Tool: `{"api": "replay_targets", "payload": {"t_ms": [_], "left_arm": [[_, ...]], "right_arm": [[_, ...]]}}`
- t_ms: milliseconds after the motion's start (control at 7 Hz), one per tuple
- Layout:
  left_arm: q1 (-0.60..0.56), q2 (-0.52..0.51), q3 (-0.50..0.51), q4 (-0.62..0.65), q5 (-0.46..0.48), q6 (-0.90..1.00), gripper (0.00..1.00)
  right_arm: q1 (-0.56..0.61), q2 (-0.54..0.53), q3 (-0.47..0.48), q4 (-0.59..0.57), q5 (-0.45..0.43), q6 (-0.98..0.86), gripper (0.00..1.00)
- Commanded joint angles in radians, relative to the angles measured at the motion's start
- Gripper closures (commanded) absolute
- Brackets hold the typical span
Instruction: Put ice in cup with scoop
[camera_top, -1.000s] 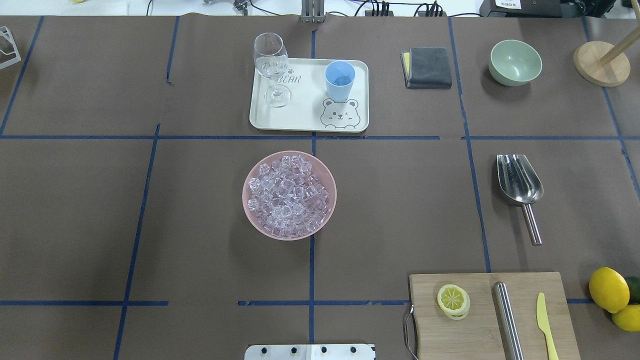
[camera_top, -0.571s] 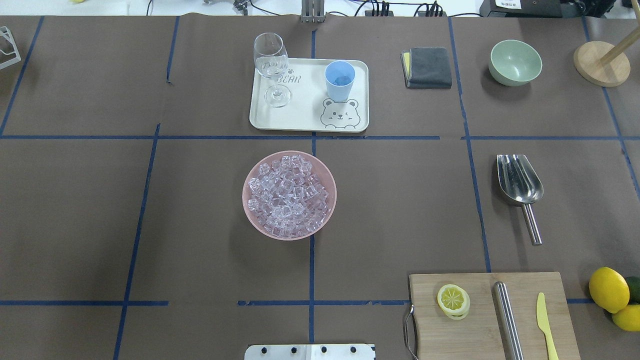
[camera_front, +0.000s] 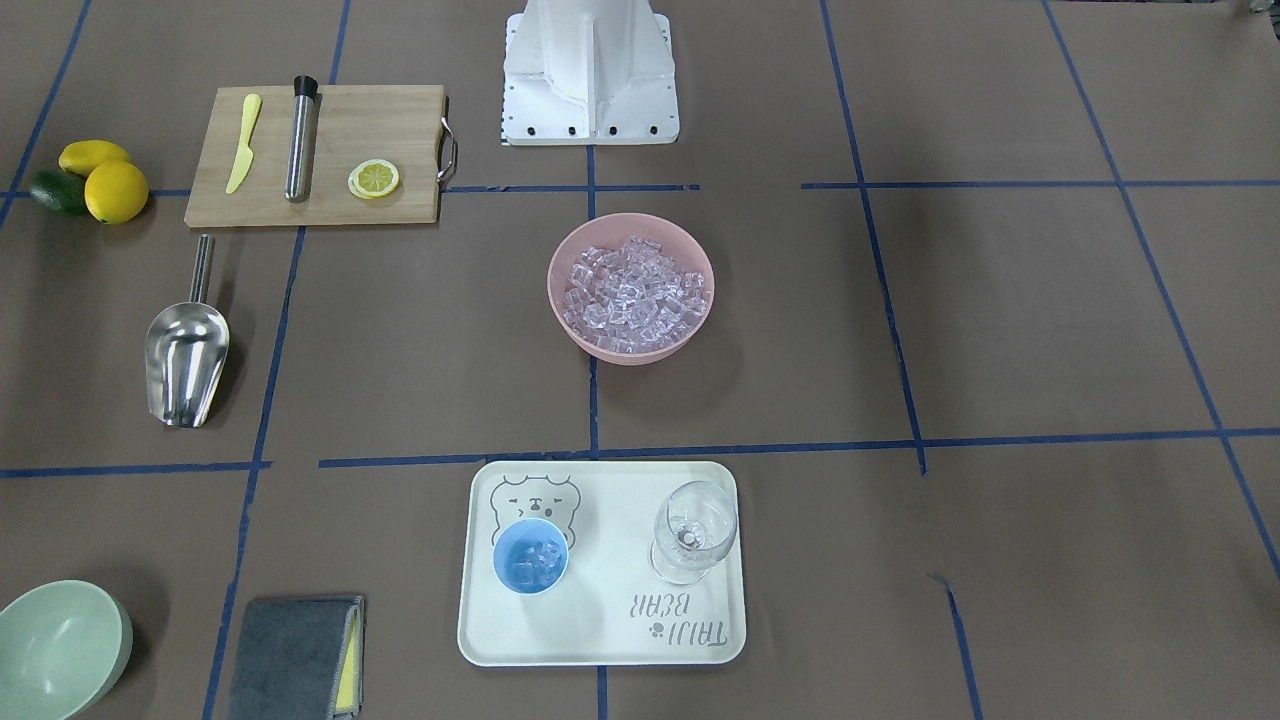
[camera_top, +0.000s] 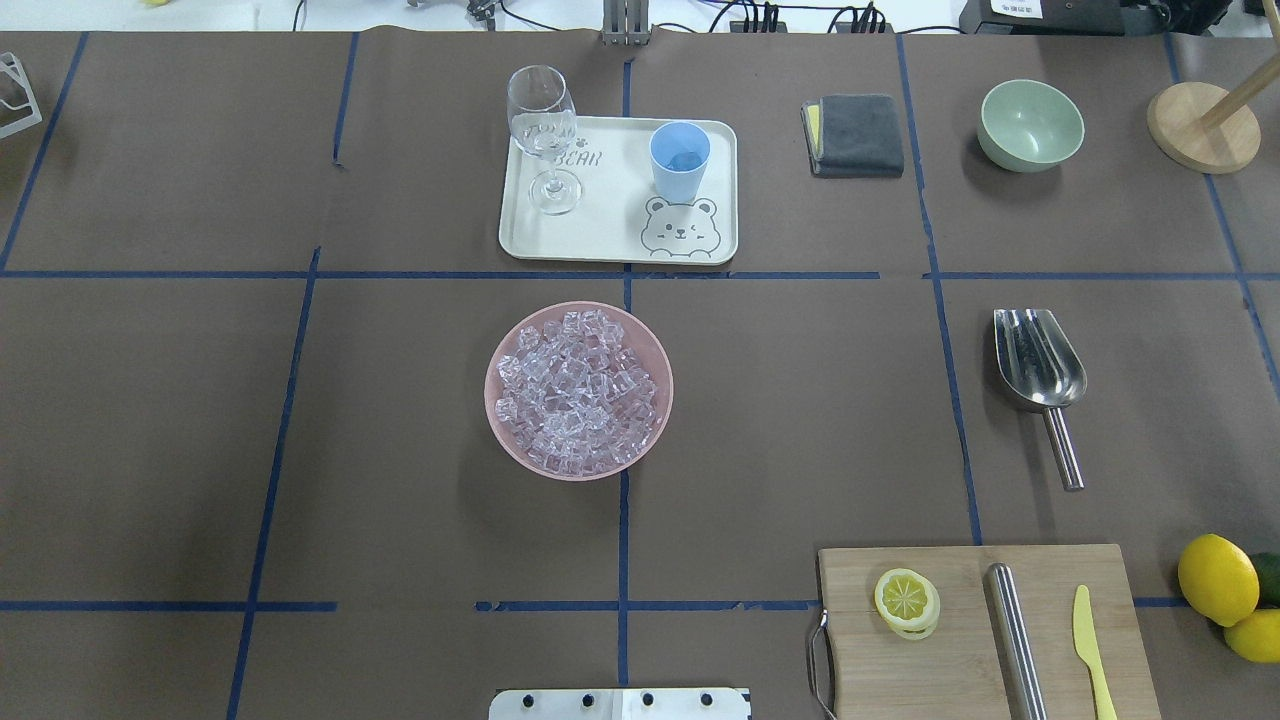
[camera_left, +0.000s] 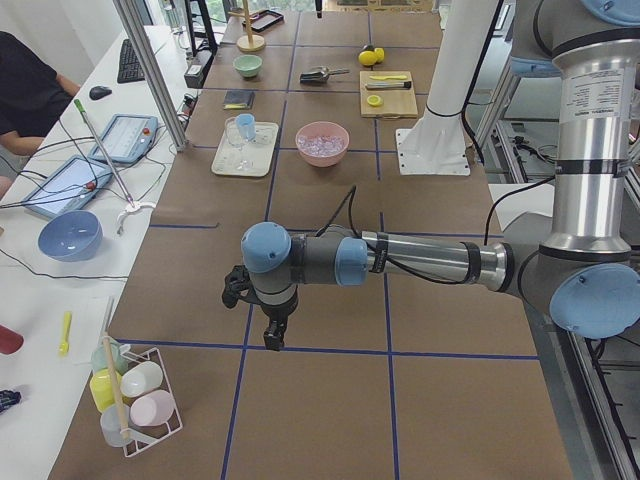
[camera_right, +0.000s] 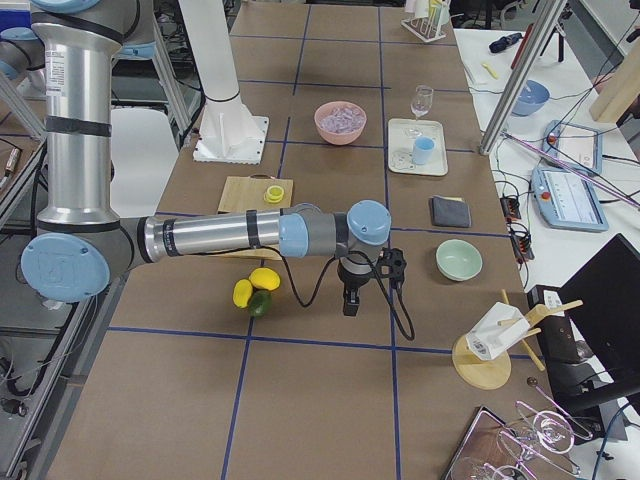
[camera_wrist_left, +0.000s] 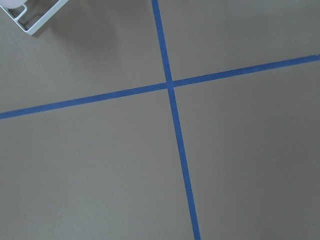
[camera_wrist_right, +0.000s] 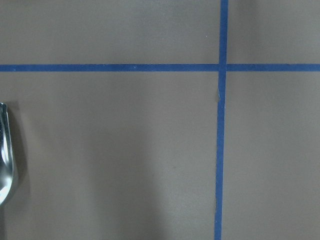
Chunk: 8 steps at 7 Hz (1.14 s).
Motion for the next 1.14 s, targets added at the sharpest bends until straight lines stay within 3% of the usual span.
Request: {"api": "replay_targets", "payload": {"t_ms": [0,1000], "left_arm": [[0.012,-0.002,-0.009,0.081,-0.031,-0.003,0.00],[0.031,-0.030,-0.005,0.068,-0.028,0.002,0.00]], "right_arm": [[-0.001,0.005,-0.001,0.000,0.000,0.000,0.00],[-0.019,0.021,-0.001,0.000,0.002,0.000,0.00]]}}
